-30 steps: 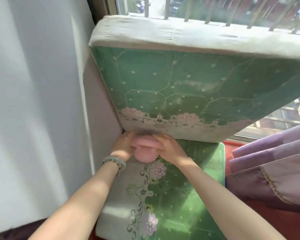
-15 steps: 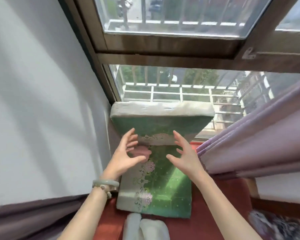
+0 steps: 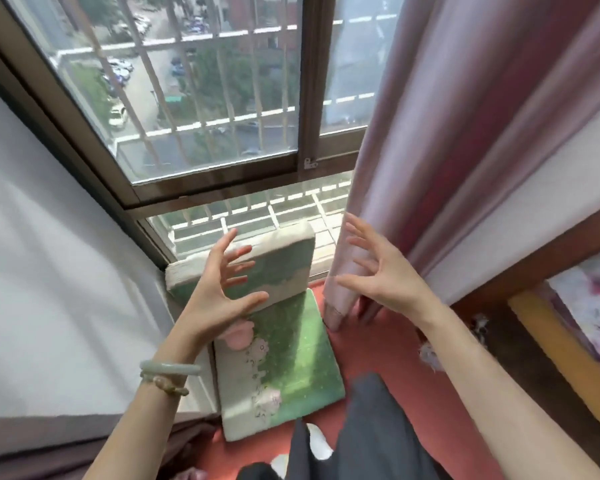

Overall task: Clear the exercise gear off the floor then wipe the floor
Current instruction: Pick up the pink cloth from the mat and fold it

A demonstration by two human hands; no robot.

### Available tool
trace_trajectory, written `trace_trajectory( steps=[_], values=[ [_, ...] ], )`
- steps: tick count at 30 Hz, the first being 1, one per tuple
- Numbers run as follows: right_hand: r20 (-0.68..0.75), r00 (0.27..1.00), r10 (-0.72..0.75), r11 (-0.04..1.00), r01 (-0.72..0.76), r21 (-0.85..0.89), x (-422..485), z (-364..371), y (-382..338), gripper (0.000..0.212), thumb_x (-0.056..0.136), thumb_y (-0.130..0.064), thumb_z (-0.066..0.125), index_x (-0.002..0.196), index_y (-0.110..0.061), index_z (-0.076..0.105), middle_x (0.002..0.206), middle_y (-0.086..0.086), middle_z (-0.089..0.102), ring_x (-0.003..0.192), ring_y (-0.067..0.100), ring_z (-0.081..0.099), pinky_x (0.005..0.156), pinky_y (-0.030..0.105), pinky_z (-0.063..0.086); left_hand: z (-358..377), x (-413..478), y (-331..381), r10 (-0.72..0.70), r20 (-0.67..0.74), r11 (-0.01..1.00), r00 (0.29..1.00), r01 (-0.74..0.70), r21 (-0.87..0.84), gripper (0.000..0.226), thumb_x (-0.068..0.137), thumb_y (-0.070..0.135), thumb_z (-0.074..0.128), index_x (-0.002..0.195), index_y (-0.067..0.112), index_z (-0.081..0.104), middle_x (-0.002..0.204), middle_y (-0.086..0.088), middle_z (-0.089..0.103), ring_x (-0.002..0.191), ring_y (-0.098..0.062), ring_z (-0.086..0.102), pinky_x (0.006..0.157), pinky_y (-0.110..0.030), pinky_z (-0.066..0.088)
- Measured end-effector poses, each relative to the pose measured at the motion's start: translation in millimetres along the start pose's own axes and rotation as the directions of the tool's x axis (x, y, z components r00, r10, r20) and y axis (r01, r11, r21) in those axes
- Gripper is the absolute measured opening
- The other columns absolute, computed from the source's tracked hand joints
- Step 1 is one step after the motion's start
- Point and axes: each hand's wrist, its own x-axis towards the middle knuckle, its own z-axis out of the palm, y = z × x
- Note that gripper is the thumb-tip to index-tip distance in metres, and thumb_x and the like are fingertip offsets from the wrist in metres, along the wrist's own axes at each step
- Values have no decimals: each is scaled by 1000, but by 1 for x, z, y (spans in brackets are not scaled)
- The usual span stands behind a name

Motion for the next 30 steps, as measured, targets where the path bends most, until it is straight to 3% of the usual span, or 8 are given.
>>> trace_trajectory(
  steps=[4,8,13,17,21,24,27,30],
  values=[
    [-144,988,47,998,-40,54,-56,-11,-12,88,69,-11,80,128,-54,30,143,-9,37,132,6,37,109,34,37,12,-2,27,83,149,997,985,-81,-19,105,60,41,82,143,41,19,136,2,47,116,-8,56,95,-27,47],
    [-295,948,117,990,-89,108,-115,-20,-9,89,75,0,74,137,-41,26,144,-6,37,131,7,39,107,30,38,35,-3,47,122,284,992,951,-105,-73,112,53,52,80,145,37,19,134,2,48,114,-8,57,91,-20,50],
    [-504,838,210,974,-138,177,-196,-41,6,90,75,-1,74,144,-31,25,143,-3,38,129,8,40,101,24,42,96,-1,72,170,466,983,868,-112,-148,117,45,63,83,143,35,25,131,3,52,112,-12,59,89,-28,51],
    [-665,692,281,956,-138,260,-269,-59,21,86,75,0,74,137,-40,29,144,-3,40,130,9,42,103,31,43,163,-2,93,220,644,975,732,-143,-170,108,48,61,83,138,46,27,132,4,52,115,-14,58,92,-33,50],
    [-762,540,356,931,-138,337,-340,-78,36,86,76,2,72,141,-32,28,144,-2,39,129,8,41,99,22,45,238,-11,119,263,785,964,561,-190,-187,102,51,58,82,136,50,25,133,8,50,115,-11,58,91,-25,51],
    [-807,453,379,925,-152,349,-386,-96,49,86,76,0,73,140,-36,28,145,-4,38,131,9,40,105,35,42,298,-25,136,261,852,964,453,-166,-208,106,50,58,82,138,44,26,134,5,49,116,-9,57,87,-20,50],
    [-846,362,392,920,-160,358,-429,-120,64,85,76,-3,73,137,-41,28,144,-6,39,130,7,40,106,36,41,360,-41,152,257,901,962,351,-185,-203,108,53,61,81,142,43,22,137,3,48,119,-13,55,93,-30,48],
    [-872,293,392,920,-160,359,-467,-143,78,86,76,-4,74,135,-45,28,144,-7,39,130,5,41,105,34,43,418,-58,167,269,924,956,273,-193,-221,101,61,38,86,139,46,23,136,4,47,119,-14,55,94,-33,50]
  ],
)
